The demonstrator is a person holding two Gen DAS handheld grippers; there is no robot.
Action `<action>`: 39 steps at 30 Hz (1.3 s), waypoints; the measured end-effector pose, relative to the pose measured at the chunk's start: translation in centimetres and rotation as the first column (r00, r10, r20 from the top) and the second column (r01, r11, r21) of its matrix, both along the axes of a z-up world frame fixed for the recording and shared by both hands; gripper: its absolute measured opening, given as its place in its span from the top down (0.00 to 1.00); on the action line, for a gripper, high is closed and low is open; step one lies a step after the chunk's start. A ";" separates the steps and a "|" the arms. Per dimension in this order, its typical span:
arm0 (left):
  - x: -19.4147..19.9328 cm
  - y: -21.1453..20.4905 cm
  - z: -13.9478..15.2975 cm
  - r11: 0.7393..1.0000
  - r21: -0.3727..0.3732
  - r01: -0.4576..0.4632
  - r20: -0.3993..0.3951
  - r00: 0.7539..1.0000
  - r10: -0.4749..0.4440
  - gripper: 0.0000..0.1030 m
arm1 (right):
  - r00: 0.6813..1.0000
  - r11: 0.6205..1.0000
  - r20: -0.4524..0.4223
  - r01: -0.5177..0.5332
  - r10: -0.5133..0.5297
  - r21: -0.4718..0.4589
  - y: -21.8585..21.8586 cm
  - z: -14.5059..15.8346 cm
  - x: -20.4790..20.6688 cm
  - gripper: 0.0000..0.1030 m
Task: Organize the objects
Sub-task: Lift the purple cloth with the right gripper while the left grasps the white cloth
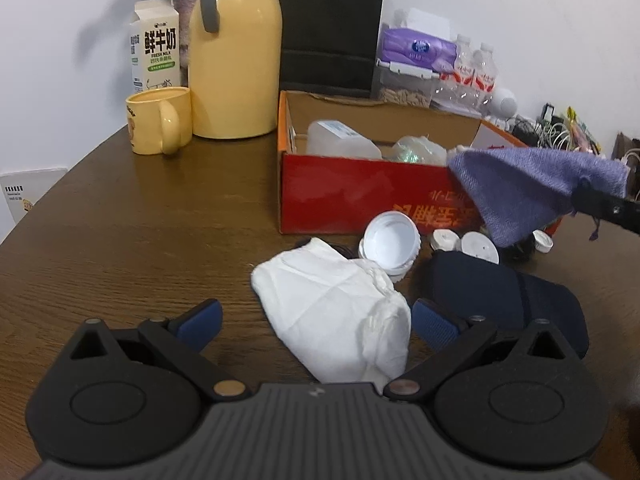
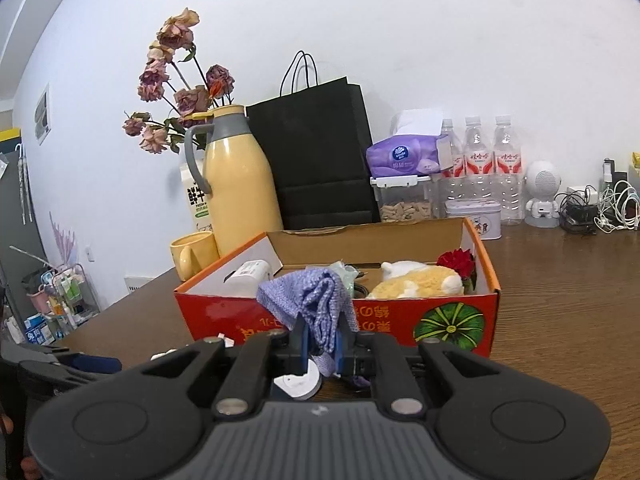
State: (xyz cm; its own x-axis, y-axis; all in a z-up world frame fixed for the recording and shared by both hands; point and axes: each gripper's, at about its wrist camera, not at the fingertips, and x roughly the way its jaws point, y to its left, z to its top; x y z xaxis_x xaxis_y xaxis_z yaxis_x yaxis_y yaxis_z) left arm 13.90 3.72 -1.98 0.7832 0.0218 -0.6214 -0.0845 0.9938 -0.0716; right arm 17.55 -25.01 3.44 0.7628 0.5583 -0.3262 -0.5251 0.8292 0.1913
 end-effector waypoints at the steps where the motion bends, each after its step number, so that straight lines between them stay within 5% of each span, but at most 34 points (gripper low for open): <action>1: 0.3 -0.2 -0.1 1.000 0.004 -0.006 -0.010 1.000 0.006 0.00 | 1.000 1.000 0.001 0.000 0.000 0.000 -0.1 0.0 -0.1 0.90; 10: 1.5 -1.5 -1.0 0.999 0.025 -0.027 -0.063 0.998 0.028 0.00 | 1.000 1.000 0.005 -0.012 0.012 -0.003 -0.2 -0.2 -0.5 0.89; 13: 1.1 -1.4 -0.8 0.999 0.011 -0.047 -0.039 0.998 0.048 0.19 | 1.000 1.000 0.007 -0.020 0.020 -0.008 -0.2 -0.3 -0.6 0.89; 18: 0.5 -1.5 -0.5 0.999 -0.014 -0.037 -0.006 0.999 0.037 0.28 | 1.000 1.000 0.010 -0.026 0.026 -0.014 0.0 -0.2 -0.7 0.89; 39: -2.0 -2.2 4.1 1.000 -0.001 -0.021 0.163 0.986 0.020 0.30 | 0.995 0.999 0.097 -0.037 0.038 -0.020 -0.1 1.7 -2.7 0.89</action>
State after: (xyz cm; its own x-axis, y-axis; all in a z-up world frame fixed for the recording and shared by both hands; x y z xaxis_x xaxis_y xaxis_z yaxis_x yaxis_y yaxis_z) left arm 11.90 1.53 2.14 0.8734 0.0392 -0.4854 -0.0921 0.9921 -0.0857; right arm 14.87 -25.07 5.16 0.7702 0.5816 -0.2619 -0.5713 0.8116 0.1224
